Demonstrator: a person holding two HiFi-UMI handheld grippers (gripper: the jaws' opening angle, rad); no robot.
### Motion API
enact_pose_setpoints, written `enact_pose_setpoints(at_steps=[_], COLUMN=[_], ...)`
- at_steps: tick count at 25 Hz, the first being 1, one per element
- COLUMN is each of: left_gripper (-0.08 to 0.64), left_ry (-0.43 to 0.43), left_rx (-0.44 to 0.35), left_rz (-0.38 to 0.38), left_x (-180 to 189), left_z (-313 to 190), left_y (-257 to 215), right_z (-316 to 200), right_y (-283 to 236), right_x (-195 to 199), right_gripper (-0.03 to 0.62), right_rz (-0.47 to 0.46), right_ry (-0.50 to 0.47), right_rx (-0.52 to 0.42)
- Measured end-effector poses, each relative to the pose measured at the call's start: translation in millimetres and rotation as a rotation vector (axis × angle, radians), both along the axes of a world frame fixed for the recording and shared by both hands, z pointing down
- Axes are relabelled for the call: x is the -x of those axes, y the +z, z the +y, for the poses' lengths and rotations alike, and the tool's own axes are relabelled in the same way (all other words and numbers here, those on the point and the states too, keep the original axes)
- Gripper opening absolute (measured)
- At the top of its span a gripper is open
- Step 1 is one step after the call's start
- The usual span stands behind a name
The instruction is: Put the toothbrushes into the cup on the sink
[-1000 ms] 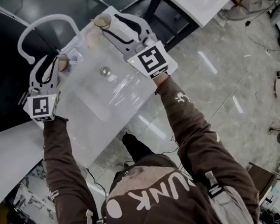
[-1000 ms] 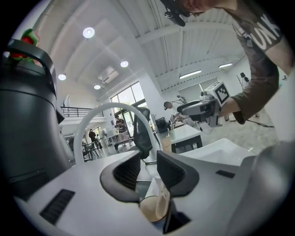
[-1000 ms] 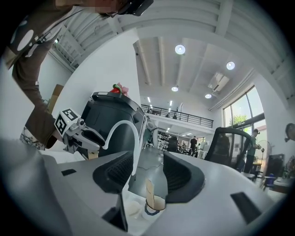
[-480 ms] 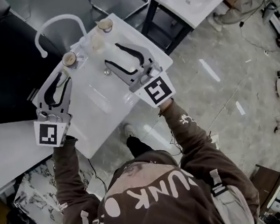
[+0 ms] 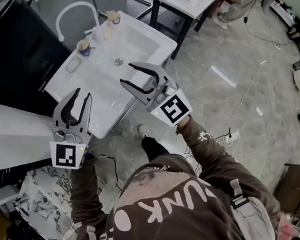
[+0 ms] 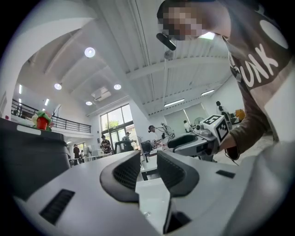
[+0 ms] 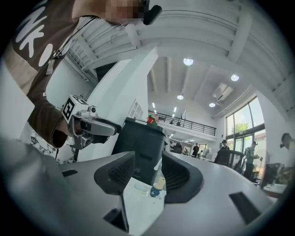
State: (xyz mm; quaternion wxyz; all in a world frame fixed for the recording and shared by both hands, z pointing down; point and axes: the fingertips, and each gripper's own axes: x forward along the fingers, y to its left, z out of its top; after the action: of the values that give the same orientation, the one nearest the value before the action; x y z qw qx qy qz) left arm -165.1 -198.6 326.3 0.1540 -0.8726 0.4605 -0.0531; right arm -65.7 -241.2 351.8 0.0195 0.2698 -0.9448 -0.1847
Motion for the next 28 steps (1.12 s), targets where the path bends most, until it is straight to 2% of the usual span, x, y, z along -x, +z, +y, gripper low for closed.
enact_pose_setpoints(at_steps=[7,13,21,25,28], left_gripper=[0.1,0.1,0.1,0.095,0.034], left_ry=[0.064,0.087,0.075,0.055,0.039], left_rx=[0.004,-0.024,-0.024,-0.037,-0.034], left_rz=[0.014,0.044,0.059,0.067,0.073], left_x=[2.8,7.9,0.4,-13.3,-26.6], left_z=[161.0,246.1,298.5,311.2,319.9], left_y=[-8.6,-35.8,-50.7,-51.2,-49.6], right_z=[178.1,278.0,343.6,350.4,354.3], right_y=[-17.6,-37.3,-49.1,-47.6,-45.5], right_x=[-1.3,-2.9,-17.9,-34.2,-49.5], right_gripper=[0.169,0.153,0.134,0.066,0.021], right_rz=[-0.006,-0.038,-0.074,-0.094,-0.093], right_ry=[0.066,0.09,0.093,0.105,0.11], right_rx=[-0.018,-0.004,0.028,0.024,0.029])
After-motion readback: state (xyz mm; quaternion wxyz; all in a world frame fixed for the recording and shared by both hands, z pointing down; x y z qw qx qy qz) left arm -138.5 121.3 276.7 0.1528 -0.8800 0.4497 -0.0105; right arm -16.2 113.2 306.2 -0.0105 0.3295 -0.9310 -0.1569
